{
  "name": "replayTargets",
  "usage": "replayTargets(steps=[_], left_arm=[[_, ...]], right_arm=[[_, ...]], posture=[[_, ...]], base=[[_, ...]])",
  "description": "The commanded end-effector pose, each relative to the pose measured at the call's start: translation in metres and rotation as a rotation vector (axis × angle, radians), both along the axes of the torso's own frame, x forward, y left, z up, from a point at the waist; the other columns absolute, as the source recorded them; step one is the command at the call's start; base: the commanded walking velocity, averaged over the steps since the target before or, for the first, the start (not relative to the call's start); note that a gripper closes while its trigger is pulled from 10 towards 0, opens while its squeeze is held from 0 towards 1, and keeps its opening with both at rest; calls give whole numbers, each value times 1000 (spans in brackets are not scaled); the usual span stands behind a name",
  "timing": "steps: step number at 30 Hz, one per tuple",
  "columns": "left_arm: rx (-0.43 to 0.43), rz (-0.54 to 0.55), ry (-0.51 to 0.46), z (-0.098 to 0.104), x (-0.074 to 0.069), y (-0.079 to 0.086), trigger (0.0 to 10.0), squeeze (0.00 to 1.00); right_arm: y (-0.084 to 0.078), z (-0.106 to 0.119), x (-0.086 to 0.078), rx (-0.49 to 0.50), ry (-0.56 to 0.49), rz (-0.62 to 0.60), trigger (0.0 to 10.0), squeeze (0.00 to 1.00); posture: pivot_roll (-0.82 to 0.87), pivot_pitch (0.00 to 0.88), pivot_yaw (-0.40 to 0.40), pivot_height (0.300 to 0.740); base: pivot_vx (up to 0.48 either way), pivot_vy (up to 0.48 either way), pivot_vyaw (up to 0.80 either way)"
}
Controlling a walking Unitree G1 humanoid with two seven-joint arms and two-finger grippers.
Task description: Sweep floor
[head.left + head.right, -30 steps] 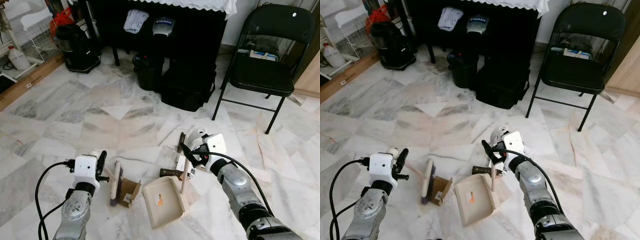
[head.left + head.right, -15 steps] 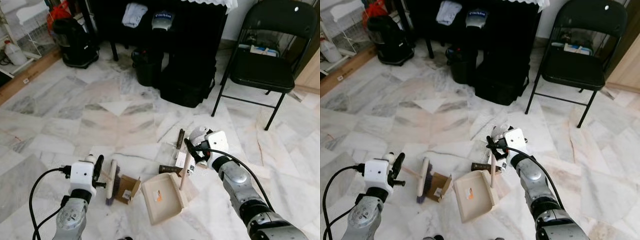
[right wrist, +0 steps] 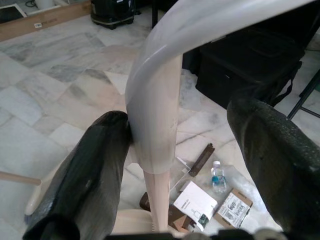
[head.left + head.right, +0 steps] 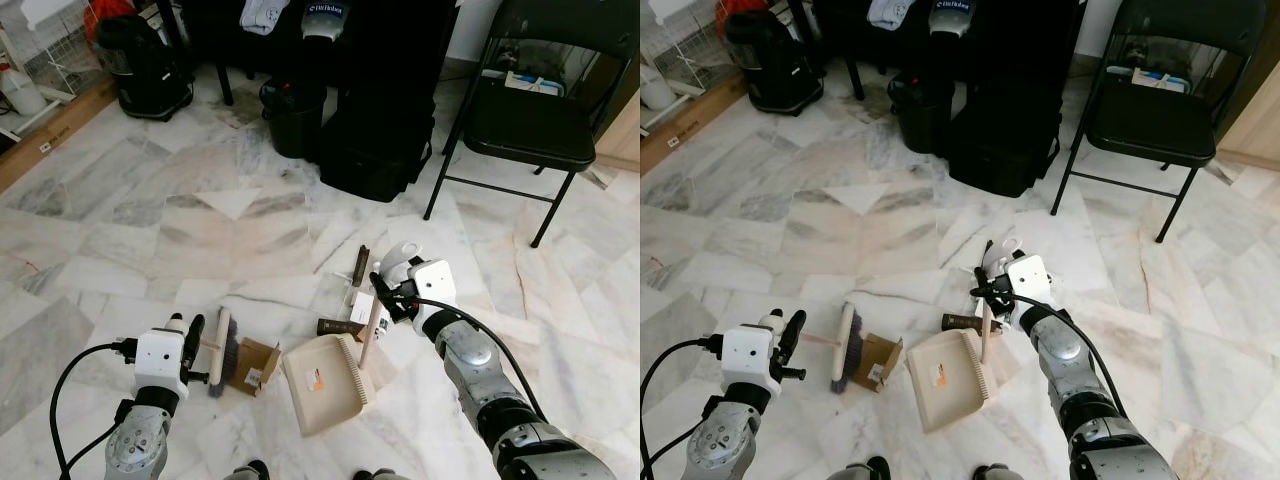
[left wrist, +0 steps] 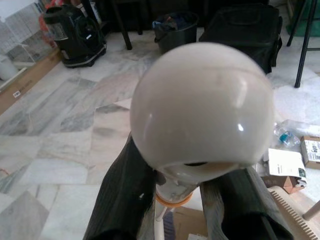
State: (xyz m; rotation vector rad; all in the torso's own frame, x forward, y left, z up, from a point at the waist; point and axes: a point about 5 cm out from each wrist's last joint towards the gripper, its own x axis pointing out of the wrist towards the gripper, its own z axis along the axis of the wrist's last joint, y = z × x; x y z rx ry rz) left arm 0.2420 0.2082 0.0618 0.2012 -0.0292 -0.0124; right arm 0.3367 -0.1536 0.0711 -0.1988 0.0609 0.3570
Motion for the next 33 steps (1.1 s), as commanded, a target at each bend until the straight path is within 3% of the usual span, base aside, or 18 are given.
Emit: replayTargets(steps=[1,22,33], left_arm=[[-13,4,125,-22,-13,0,10000,0],[-17,11,136,-24,-12,-3,10000,0],[-22,9,123,-23,4,-6,10000,0]], right_arm=[[1,-14,-9,-10,49,8,0,0],[1,-15,-10,-1,53,2,0,0],[-3,-7,-3,-3,31,-28,0,0]], posture=[[43,253,-4,740],[41,232,-7,740],[38,182,-7,740]], base=[[0,0,0],[0,0,0],[0,0,0]])
